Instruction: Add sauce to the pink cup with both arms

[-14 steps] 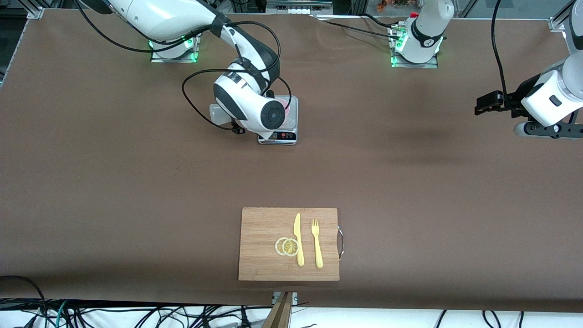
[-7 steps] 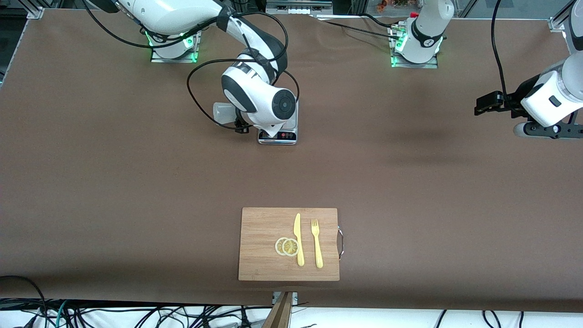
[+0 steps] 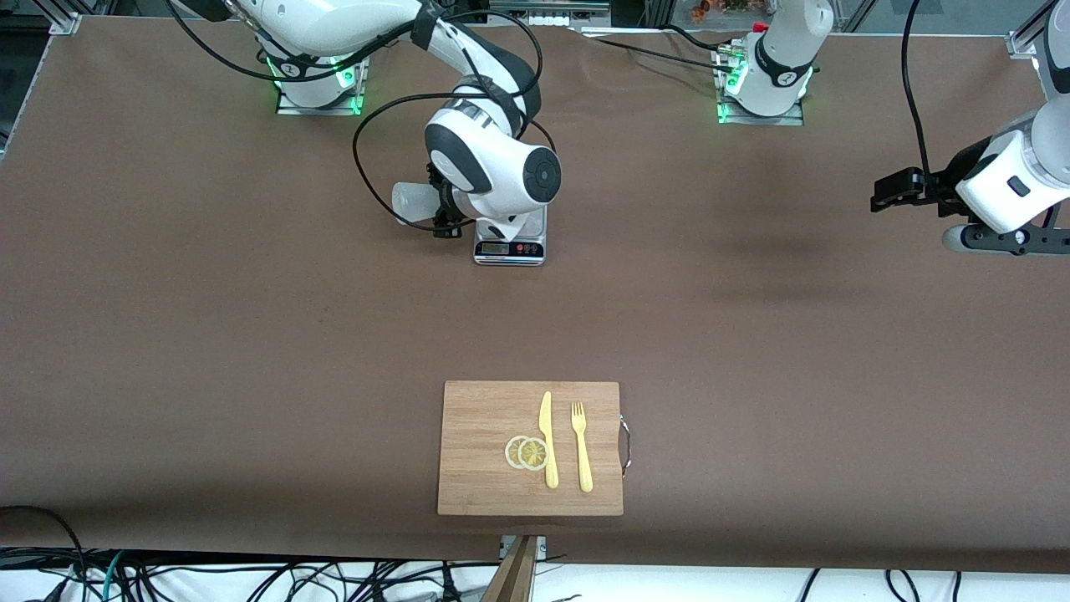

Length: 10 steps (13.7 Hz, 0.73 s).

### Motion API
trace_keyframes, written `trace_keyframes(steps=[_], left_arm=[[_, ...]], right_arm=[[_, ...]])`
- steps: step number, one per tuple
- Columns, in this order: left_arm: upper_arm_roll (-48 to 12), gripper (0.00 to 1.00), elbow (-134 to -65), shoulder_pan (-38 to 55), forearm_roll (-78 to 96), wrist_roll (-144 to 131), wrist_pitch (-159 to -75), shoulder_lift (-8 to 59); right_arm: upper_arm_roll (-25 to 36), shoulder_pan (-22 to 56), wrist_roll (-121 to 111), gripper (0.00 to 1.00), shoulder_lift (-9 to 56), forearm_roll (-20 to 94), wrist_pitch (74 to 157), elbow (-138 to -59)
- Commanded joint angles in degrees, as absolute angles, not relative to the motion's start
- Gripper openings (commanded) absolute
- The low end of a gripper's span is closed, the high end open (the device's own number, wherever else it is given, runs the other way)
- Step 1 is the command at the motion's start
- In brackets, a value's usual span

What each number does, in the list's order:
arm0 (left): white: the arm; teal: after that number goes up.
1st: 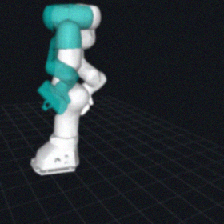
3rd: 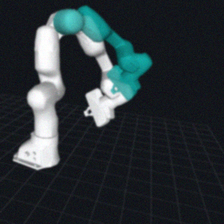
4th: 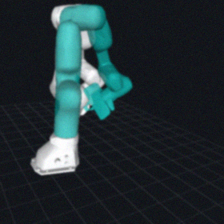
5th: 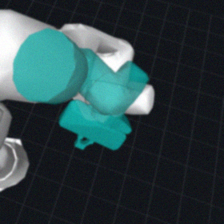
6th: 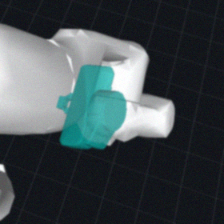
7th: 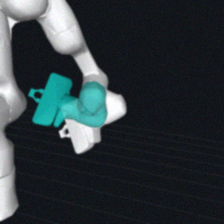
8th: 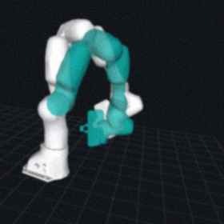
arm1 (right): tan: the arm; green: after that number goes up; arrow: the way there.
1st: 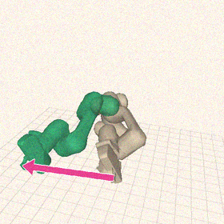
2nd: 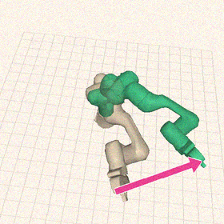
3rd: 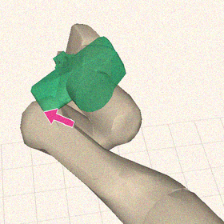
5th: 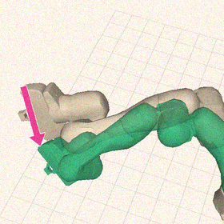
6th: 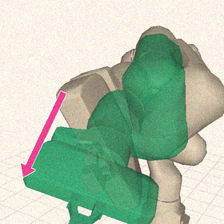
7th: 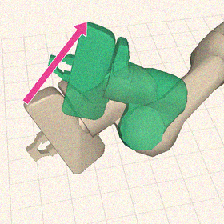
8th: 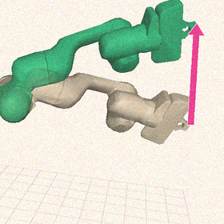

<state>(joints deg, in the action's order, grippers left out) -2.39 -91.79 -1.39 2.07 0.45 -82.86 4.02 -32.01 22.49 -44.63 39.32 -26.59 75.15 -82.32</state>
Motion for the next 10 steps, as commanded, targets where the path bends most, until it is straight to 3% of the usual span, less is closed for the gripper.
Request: trace_keyframes(steps=[1, 8, 10], left_arm=[[-2.8, 1.0, -90.6, -1.8, 0.4, 1.8, -81.8, 4.4], [-2.8, 1.0, -90.6, -1.8, 0.4, 1.8, -81.8, 4.4], [-2.8, 1.0, -90.6, -1.8, 0.4, 1.8, -81.7, 4.4]], right_arm=[[-32.3, 20.7, -46.9, 0.0, 39.6, -26.6, 74.9, -80.7], [-26.3, 12.6, -67.9, 0.0, 39.9, -6.4, 85.0, -80.5], [-21.8, 11.3, -75.3, 0.0, 39.7, 1.4, 88.5, -80.6]])
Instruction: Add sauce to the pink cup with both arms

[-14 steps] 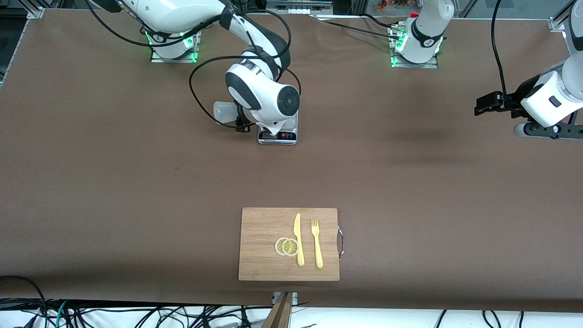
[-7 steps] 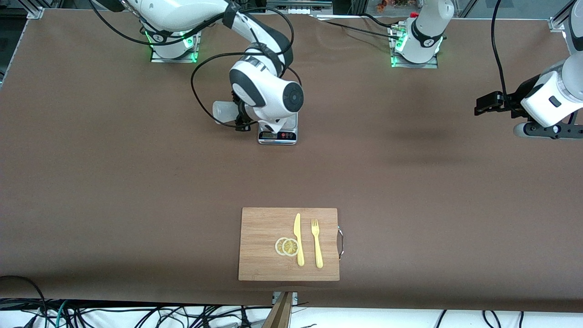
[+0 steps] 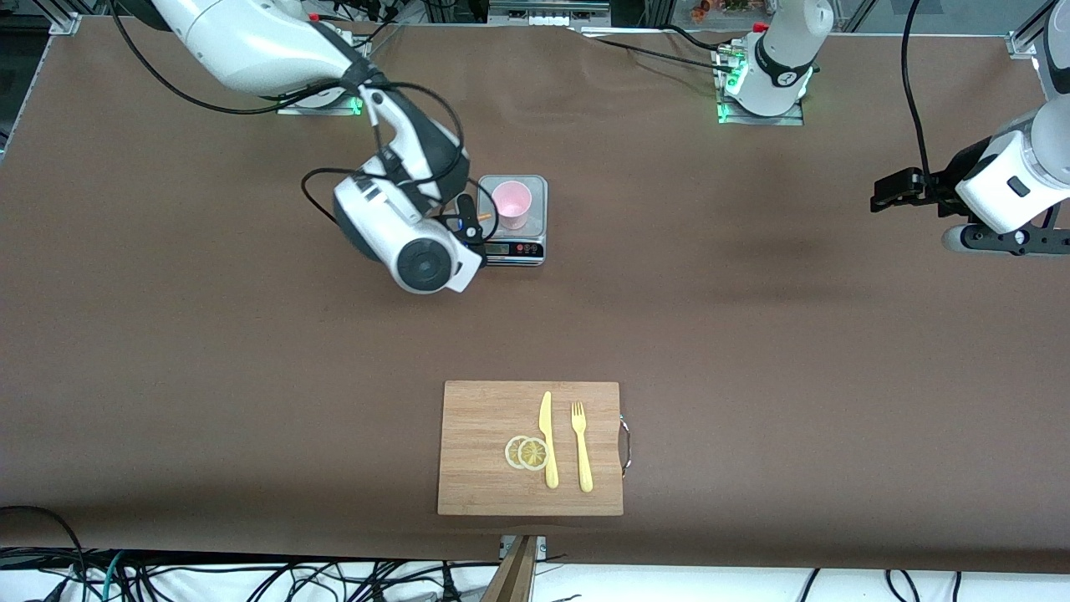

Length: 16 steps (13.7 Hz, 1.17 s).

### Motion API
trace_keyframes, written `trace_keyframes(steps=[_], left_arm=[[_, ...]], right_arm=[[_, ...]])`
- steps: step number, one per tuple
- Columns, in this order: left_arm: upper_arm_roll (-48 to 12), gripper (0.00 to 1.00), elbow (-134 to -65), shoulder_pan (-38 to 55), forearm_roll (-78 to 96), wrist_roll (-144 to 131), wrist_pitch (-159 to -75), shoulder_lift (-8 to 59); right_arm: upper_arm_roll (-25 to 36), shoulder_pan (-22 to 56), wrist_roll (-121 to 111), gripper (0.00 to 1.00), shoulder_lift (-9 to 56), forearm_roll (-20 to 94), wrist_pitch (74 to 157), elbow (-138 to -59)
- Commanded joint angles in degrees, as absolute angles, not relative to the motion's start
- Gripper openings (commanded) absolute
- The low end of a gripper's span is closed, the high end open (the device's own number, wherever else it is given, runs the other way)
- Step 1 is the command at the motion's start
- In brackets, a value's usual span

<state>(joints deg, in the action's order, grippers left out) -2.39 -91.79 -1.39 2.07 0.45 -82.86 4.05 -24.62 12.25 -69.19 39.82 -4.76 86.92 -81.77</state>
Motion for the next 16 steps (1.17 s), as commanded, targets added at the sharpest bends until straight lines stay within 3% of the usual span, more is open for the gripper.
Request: trace_keyframes(steps=[1, 8, 12, 16], left_arm=[[-2.8, 1.0, -90.6, -1.8, 0.4, 1.8, -81.7, 4.4], [-2.8, 1.0, -90.5, -1.8, 0.4, 1.8, -81.7, 4.4], [-2.8, 1.0, -90.5, -1.7, 0.4, 1.8, -81.7, 4.5], [-2.8, 1.0, -90.5, -1.6, 0.4, 1.8, -81.7, 4.6]], right_arm=[[-20.2, 9.9, -78.8, 0.0, 39.6, 5.3, 89.5, -80.8], [-19.2, -8.1, -103.0, 0.0, 39.6, 27.5, 88.8, -84.5], [-9.9, -12.1, -121.0, 0.0, 40.8, 42.0, 80.1, -89.5], [-4.1, -15.8, -134.9, 0.0, 44.0, 46.6, 75.1, -94.4]])
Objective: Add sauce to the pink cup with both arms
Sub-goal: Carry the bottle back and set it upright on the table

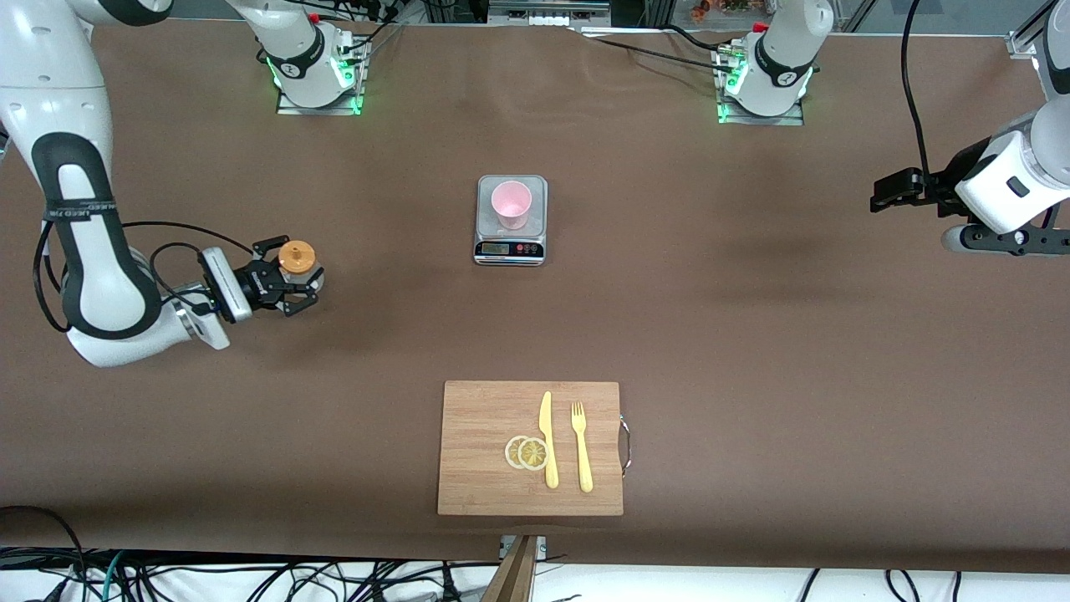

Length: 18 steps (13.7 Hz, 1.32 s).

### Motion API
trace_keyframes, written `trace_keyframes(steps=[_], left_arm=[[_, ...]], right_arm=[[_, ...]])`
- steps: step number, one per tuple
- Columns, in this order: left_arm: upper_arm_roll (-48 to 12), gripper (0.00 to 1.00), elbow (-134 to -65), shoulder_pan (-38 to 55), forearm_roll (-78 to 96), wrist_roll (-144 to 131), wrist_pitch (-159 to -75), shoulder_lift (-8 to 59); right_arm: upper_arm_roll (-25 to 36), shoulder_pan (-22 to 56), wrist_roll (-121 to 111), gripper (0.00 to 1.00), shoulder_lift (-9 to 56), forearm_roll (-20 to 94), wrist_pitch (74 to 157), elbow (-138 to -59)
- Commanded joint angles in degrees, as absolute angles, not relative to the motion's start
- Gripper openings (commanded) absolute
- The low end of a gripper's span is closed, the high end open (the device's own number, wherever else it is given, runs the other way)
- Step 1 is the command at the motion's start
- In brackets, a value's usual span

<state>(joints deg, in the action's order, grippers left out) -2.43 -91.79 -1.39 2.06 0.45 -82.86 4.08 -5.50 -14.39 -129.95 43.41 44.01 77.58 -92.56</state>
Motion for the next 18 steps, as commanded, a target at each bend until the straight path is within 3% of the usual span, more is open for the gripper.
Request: trace_keyframes(steps=[1, 9, 10, 11, 12, 18], left_arm=[[-2.8, 1.0, -90.5, -1.6, 0.4, 1.8, -81.8, 4.7], [-2.8, 1.0, -90.4, -1.5, 0.4, 1.7, -81.8, 4.7], [-2.8, 1.0, -90.0, -1.5, 0.3, 1.7, -81.8, 4.7], [-2.8, 1.0, -89.7, -1.5, 0.4, 1.7, -81.7, 5.2], [-2.8, 1.0, -89.6, -1.4, 0.3, 1.5, -81.7, 5.3], [-2.8, 1.0, -88.4, -1.3, 0.4, 1.4, -81.7, 6.2]], right_arm=[[-2.9, -16.3, -137.3, 0.0, 45.4, 46.8, 74.9, -94.4], [-0.4, -17.7, -144.9, 0.0, 52.3, 51.3, 74.4, -94.2], [0.0, -17.7, -144.4, 0.11, 52.3, 51.2, 74.2, -94.2], [0.1, -17.7, -143.9, 0.86, 52.3, 51.0, 73.9, -94.1], [0.3, -17.6, -143.2, 1.0, 52.3, 50.2, 73.7, -94.0], [2.5, -17.4, -142.1, 1.0, 51.6, 45.0, 73.7, -91.5]])
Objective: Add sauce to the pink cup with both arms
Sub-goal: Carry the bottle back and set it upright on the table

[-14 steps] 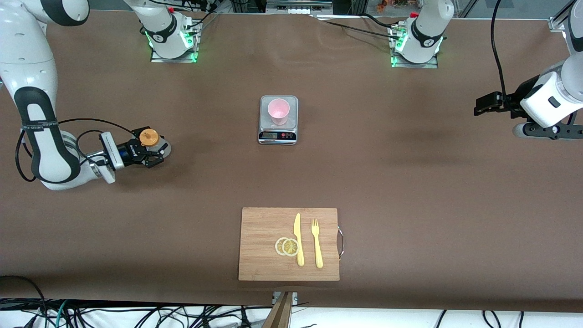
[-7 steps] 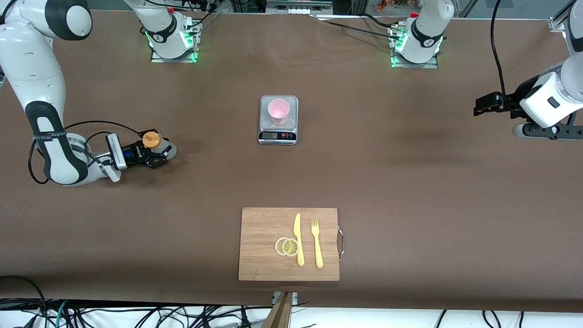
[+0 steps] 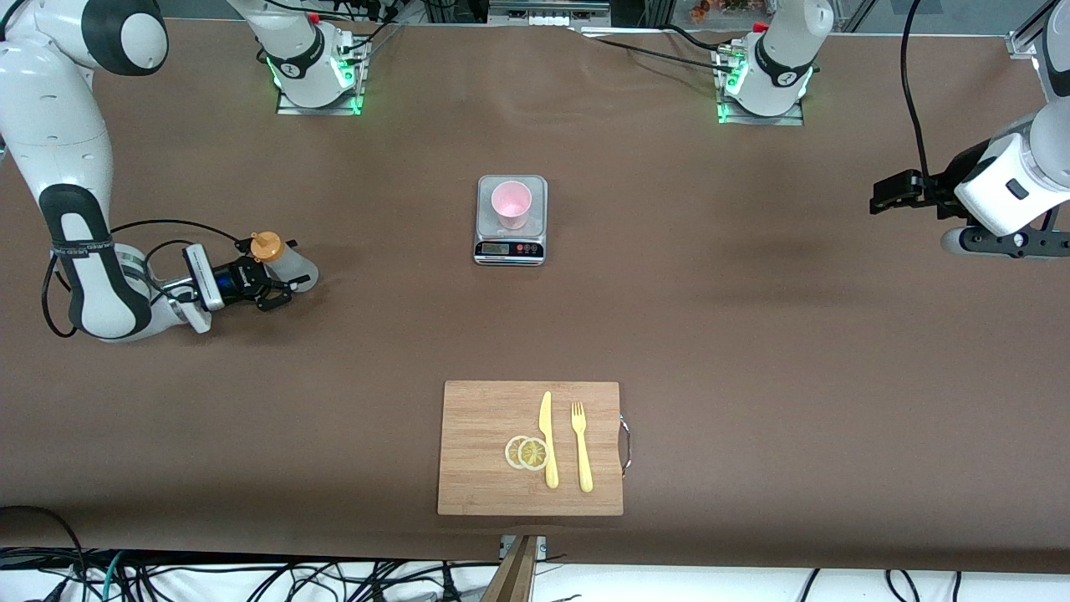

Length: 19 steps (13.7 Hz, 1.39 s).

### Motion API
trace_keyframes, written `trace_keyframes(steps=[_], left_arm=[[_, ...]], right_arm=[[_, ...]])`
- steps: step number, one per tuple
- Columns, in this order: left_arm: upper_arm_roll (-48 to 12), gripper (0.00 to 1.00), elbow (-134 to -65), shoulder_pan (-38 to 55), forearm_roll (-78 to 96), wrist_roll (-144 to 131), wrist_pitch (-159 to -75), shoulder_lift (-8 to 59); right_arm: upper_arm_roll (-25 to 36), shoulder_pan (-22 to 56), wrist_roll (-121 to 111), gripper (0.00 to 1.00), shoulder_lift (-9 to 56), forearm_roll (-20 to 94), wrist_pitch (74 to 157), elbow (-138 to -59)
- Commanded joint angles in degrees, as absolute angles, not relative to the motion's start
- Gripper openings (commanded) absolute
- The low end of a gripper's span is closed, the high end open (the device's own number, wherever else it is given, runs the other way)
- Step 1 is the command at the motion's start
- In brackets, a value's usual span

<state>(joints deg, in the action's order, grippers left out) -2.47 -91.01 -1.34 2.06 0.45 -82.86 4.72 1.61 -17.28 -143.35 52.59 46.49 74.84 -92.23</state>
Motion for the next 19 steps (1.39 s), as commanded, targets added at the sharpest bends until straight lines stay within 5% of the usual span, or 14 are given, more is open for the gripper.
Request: trace_keyframes(steps=[1, 4, 19], left_arm=[[-2.8, 1.0, -88.4, -1.2, 0.4, 1.4, -81.7, 6.3], [-2.8, 1.0, -88.3, -1.2, 0.3, 1.4, -81.7, 6.4], [-3.0, 1.0, -88.1, -1.1, 0.6, 1.2, -81.7, 6.5]], right_arm=[[3.0, -17.3, -142.1, 1.0, 51.6, 43.4, 73.7, -90.5], [3.7, -17.1, -138.3, 1.0, 49.1, 38.3, 73.8, -88.2], [1.2, -5.3, -74.1, 1.0, 12.8, 7.7, 93.8, -99.8]])
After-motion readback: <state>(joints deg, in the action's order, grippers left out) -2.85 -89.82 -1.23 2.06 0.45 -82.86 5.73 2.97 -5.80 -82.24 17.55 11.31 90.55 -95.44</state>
